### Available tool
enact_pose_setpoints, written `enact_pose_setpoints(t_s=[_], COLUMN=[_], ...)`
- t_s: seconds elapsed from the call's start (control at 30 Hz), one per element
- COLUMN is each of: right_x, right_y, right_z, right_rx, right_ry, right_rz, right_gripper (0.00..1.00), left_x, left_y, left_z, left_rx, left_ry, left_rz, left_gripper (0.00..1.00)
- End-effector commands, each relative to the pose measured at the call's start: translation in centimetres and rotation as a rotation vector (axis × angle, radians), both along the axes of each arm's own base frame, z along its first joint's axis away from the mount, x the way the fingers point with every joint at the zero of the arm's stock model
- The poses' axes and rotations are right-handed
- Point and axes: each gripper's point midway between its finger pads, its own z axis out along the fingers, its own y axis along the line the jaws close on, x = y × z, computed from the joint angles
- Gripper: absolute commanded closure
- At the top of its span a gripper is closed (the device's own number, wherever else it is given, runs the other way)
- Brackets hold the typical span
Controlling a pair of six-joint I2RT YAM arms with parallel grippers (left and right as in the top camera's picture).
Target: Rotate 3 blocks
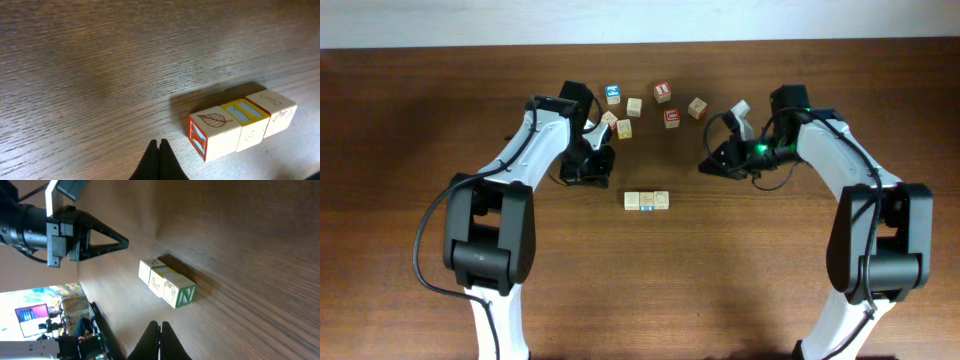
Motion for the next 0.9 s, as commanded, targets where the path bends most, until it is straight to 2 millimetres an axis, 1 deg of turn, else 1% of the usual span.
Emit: enact_pose_setpoints(t_s=[0.0, 0.03, 0.07, 0.13, 0.17, 0.2, 0.3, 0.33, 0.4, 0.47, 0.5, 0.53, 0.57, 0.6, 0.7, 0.8, 0.87], right_x=[-1.8, -2.4, -2.7, -2.7, -2.5, -2.4, -2.3, -2.2, -2.0, -2.1, -2.1, -2.1, -2.1, -2.1, -2.2, -2.2, -2.4], right_y=[0.5, 1.3, 1.8, 2.2, 2.5, 2.8, 2.9, 2.9, 3.0, 3.1, 3.1, 3.1, 3.0, 3.0, 3.0, 3.0, 3.2], right_z=[-1.9, -2.3, -3.3, -5.0, -5.6, -6.5, -8.0, -8.2, -8.2, -8.2, -8.2, -8.2, -8.3, -8.3, -8.7, -8.7, -8.5], right_rx=[-0.086, -0.073, -0.069, -0.055, -0.049, -0.069, -0.184, -0.196, -0.196, -0.197, -0.197, -0.197, -0.200, -0.200, -0.202, -0.202, -0.185], right_ry=[0.102, 0.130, 0.161, 0.207, 0.208, 0.212, 0.237, 0.239, 0.232, 0.232, 0.232, 0.232, 0.232, 0.232, 0.243, 0.244, 0.265], right_rz=[0.000, -0.003, -0.026, -0.100, -0.125, -0.154, -0.211, -0.225, -0.227, -0.226, -0.226, -0.226, -0.227, -0.227, -0.226, -0.226, -0.228], right_gripper=[0.95, 0.95, 0.95, 0.96, 0.96, 0.96, 0.96, 0.96, 0.96, 0.96, 0.96, 0.96, 0.96, 0.96, 0.96, 0.96, 0.96], left_x=[-0.4, -0.5, -0.9, -0.9, -1.3, -1.8, -2.0, -2.3, -2.8, -3.4, -3.1, -2.7, -2.3, -2.3, -2.5, -3.0, -3.0], left_y=[-0.5, -0.8, -1.9, -1.9, -2.0, -2.0, -1.8, -1.7, -1.6, -1.9, -2.3, -2.8, -4.0, -4.1, -4.1, -4.0, -4.0], left_z=[0.2, 0.2, 0.8, 0.7, 0.4, 0.0, -0.3, -0.6, -1.3, -2.0, -2.1, -1.9, -1.2, -1.1, -1.1, -1.1, -1.1], left_rx=[-0.043, -0.055, -0.131, -0.129, -0.122, -0.115, -0.092, -0.086, -0.083, -0.092, -0.107, -0.142, -0.227, -0.239, -0.238, -0.231, -0.230], left_ry=[-0.022, -0.018, 0.001, 0.017, 0.048, 0.076, 0.116, 0.137, 0.149, 0.159, 0.145, 0.129, 0.102, 0.100, 0.103, 0.127, 0.128], left_rz=[-0.096, -0.097, -0.093, -0.064, -0.019, 0.015, 0.093, 0.124, 0.133, 0.127, 0.122, 0.114, 0.072, 0.065, 0.056, 0.057, 0.057], left_gripper=[1.00, 1.00, 1.00, 1.00, 1.00, 1.00, 1.00, 1.00, 1.00, 1.00, 1.00, 1.00, 1.00, 1.00, 1.00, 1.00, 1.00])
